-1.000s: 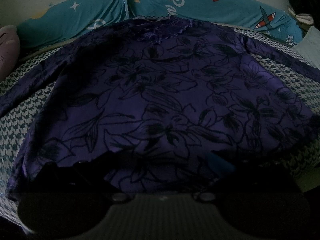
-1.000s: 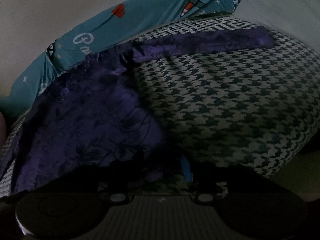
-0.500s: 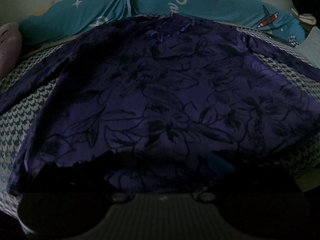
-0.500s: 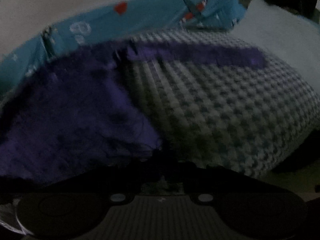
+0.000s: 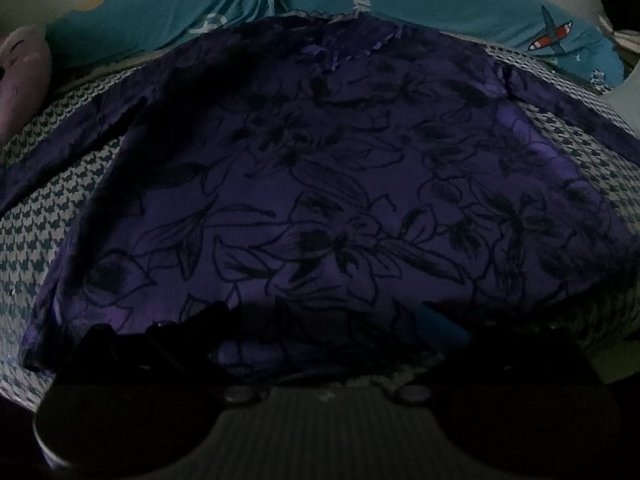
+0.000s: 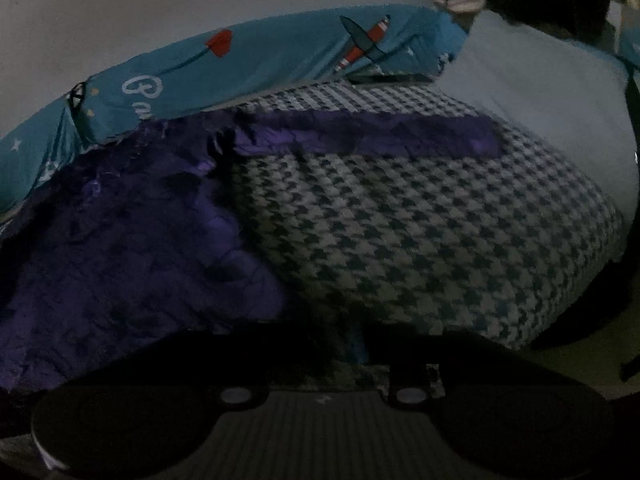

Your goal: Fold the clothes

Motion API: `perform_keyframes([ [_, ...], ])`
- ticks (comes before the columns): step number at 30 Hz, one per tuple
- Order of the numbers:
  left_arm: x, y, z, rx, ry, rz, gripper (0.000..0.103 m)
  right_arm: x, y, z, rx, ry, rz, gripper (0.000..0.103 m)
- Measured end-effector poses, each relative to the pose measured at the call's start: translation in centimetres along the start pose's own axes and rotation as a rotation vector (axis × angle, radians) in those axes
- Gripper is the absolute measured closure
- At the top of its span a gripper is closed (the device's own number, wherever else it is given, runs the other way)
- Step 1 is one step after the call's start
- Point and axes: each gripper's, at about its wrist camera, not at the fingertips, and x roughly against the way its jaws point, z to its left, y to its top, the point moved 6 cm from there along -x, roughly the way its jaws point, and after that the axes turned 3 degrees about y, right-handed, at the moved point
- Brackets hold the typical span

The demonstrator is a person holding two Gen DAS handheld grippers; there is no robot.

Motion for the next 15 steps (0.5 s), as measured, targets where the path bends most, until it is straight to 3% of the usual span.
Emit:
perform_keyframes([
  [15,0.0,1.4,1.4,0.081,-0.002,0.004,0.0,-2.4,4.1,2.1,0.1,0.13,0.037,0.071],
])
